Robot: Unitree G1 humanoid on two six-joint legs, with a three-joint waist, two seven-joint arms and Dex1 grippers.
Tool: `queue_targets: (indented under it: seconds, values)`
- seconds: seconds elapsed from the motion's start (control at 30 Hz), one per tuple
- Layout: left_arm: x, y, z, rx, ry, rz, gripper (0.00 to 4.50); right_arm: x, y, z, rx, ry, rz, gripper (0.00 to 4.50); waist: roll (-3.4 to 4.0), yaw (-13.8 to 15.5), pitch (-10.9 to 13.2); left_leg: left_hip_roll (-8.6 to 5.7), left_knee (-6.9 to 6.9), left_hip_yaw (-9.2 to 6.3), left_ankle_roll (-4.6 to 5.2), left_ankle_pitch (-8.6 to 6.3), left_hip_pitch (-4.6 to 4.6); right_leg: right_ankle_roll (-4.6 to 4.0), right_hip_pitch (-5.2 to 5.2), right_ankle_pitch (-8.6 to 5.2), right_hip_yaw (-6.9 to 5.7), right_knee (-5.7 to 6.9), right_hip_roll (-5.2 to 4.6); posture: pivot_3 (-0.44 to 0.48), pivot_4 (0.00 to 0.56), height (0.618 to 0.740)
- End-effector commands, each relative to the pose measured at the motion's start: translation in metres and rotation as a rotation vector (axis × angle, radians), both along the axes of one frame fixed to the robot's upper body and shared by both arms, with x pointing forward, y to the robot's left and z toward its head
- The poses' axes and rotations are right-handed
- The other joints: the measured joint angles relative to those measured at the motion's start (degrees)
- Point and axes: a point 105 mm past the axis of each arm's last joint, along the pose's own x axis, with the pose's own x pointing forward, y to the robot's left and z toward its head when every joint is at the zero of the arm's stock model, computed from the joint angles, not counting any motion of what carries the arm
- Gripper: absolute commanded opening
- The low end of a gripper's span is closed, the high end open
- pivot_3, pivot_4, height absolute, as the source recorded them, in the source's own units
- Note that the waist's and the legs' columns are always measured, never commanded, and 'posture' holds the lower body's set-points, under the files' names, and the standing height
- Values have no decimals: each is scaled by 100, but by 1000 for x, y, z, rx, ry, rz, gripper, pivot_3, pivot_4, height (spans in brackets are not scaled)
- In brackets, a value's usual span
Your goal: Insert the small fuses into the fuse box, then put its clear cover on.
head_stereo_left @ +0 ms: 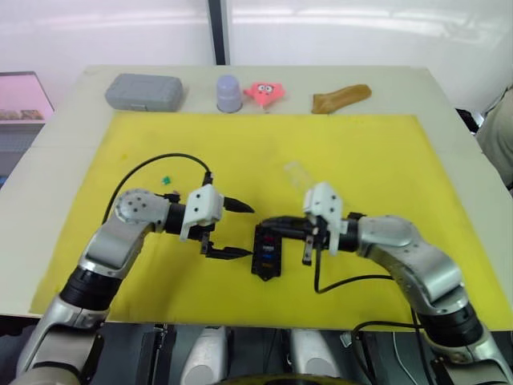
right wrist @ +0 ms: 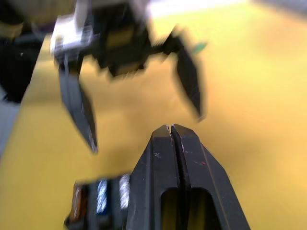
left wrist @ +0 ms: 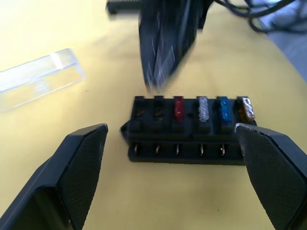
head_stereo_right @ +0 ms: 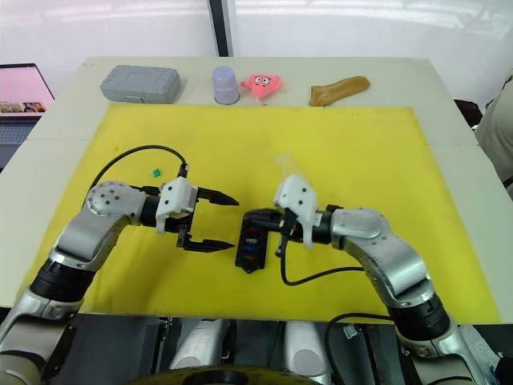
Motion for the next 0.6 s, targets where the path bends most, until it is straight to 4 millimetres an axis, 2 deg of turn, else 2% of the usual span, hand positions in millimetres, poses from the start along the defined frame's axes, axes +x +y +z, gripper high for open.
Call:
queue_targets:
  seconds: [0.03,0.07,0.1,0.23,0.3,0.33,0.43,0.53,0.6]
  values:
    - [-1,24,17,-126,62,189,4500,-5,-37,22,44,3,-117,35,0,7,0,-1,0,1,0,0,-1,0,0,0,0,-1,-3,0,150,740]
    - [-1,34,17,-142,85,253,4500,-6,-49,24,74,31,-153,583,-1,11,0,-1,-1,1,6,-4,-2,0,1,0,1,-3,-4,0,150,740]
    - [0,45,15,-155,90,331,4500,-4,-63,24,90,43,-202,844,-1,16,1,-1,0,1,10,-6,-2,0,4,0,1,-5,-5,0,150,740]
    - [-6,89,5,-190,163,571,4500,4,-121,4,-85,16,-426,2870,0,19,0,0,-2,5,13,-8,2,0,4,0,3,-6,-2,0,150,740]
    - [-13,116,-3,-212,247,693,4500,4,-150,6,-107,1,-512,3933,0,14,0,1,-2,10,37,-21,3,0,4,0,8,-6,-1,0,150,740]
    - [-17,136,-9,-226,285,779,4500,3,-165,11,-102,-4,-559,4410,1,11,1,2,-2,12,37,-21,3,0,4,0,9,-5,-1,0,150,740]
    - [-34,188,-21,-273,383,971,4500,-3,-193,18,-112,-15,-637,4469,2,13,1,7,-2,15,37,-21,5,0,4,0,11,-5,3,0,150,740]
    - [-46,223,-22,-328,428,1096,4500,-9,-208,21,-132,-18,-681,4469,2,30,1,9,-3,15,43,-25,7,0,8,0,10,-9,3,0,150,740]
    - [-50,238,-20,-353,440,1142,4500,-11,-212,22,-135,-16,-687,4469,2,48,1,9,-2,16,46,-27,7,0,11,0,11,-10,1,0,150,740]
